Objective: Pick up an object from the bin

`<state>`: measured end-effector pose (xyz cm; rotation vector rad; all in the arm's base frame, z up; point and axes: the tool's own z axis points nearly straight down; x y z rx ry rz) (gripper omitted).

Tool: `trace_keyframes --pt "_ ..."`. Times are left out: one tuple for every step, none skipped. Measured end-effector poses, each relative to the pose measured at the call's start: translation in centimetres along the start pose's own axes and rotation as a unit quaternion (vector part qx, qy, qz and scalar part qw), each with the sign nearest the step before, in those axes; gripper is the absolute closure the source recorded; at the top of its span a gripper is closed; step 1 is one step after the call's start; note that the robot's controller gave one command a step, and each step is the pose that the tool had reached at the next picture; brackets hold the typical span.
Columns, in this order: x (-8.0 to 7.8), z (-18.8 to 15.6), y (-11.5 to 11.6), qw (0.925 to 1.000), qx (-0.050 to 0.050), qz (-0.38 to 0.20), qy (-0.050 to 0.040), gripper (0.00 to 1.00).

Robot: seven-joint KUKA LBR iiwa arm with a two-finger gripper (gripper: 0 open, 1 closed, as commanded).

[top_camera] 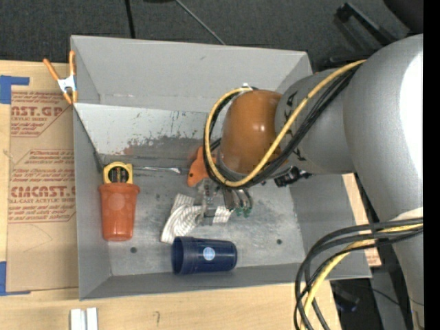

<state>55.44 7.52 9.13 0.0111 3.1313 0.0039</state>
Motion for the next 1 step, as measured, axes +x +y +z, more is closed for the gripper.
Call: trace_keyframes --pt "-0.1 -1.07 0.04 1.0 0.0 0.0 0.0002 1.0"
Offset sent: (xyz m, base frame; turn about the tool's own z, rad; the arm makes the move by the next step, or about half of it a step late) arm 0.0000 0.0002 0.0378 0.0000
